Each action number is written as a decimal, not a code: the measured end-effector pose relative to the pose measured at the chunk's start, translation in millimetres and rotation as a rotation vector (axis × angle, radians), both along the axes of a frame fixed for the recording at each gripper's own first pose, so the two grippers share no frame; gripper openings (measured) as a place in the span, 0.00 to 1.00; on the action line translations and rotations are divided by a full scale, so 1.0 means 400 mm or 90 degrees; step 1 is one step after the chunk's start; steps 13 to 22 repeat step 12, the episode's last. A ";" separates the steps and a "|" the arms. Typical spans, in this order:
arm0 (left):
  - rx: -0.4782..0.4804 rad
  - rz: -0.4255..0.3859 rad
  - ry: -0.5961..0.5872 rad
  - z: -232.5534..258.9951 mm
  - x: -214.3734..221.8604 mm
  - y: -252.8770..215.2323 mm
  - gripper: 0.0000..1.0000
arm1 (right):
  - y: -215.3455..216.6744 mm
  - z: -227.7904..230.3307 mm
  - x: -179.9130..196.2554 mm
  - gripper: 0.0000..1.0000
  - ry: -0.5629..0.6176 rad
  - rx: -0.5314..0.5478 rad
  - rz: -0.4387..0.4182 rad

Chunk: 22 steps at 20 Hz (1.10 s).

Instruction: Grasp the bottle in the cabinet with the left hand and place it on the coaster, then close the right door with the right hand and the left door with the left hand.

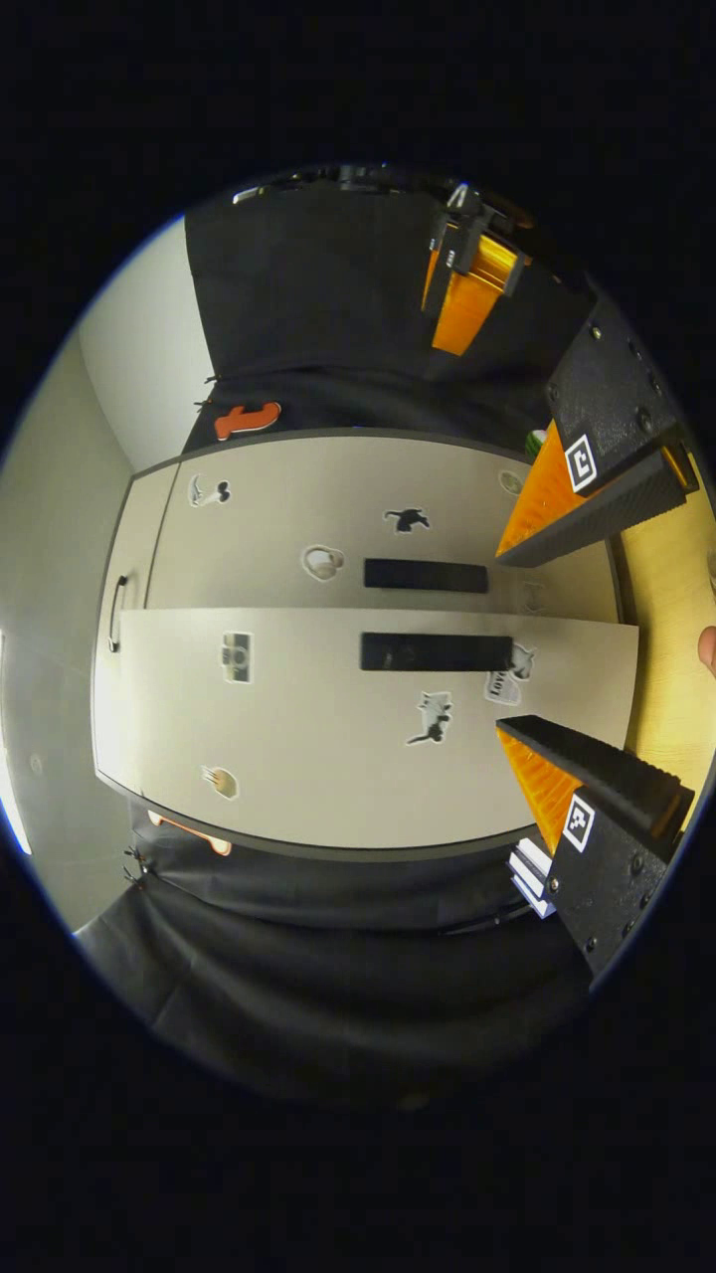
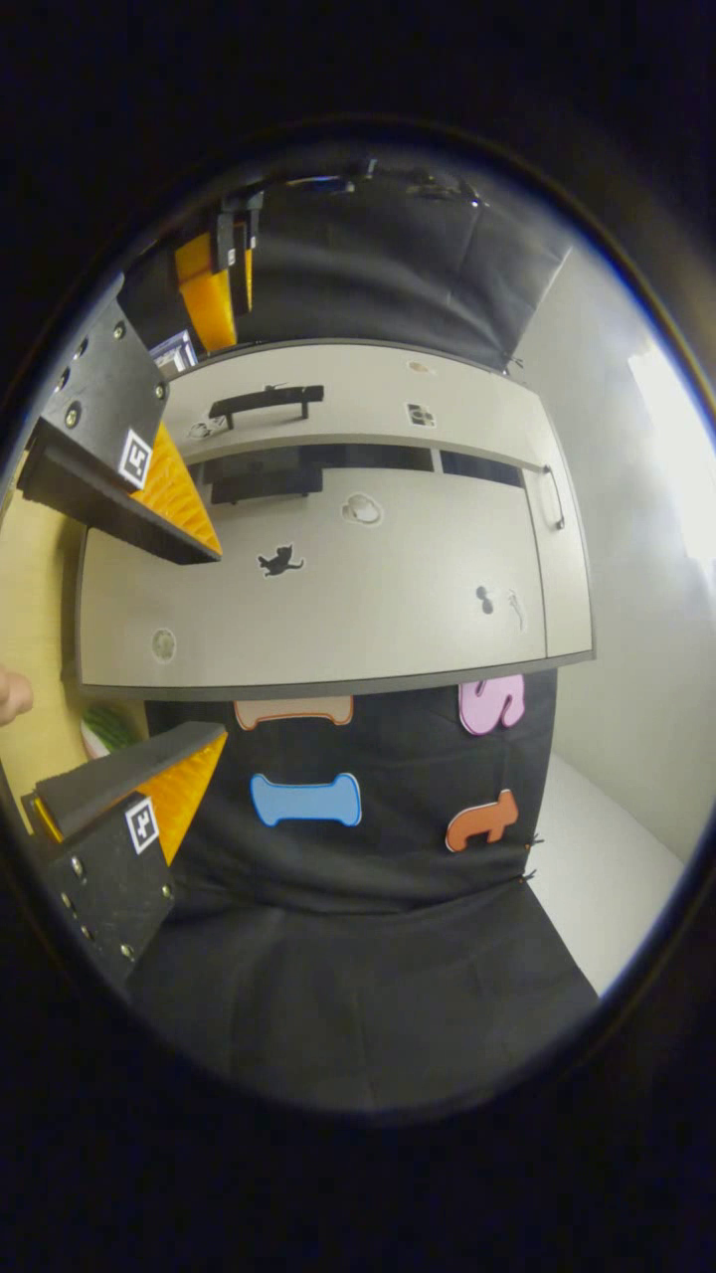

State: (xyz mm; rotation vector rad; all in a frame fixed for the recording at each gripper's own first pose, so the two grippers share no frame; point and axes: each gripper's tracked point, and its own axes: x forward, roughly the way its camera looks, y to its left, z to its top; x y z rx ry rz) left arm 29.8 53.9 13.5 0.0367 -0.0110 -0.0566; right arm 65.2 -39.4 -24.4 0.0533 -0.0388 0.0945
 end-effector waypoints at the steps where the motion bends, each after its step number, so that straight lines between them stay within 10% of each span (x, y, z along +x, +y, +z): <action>1: 0.007 -0.006 -0.011 0.041 0.002 -0.025 0.95 | -0.021 0.022 0.000 0.97 -0.007 0.001 -0.003; 12: -0.031 -0.075 -0.079 0.291 0.036 -0.469 0.95 | -0.459 0.208 0.027 0.96 -0.059 -0.019 -0.071; 22: -0.031 -0.075 -0.079 0.291 0.036 -0.469 0.95 | -0.459 0.208 0.027 0.96 -0.059 -0.019 -0.071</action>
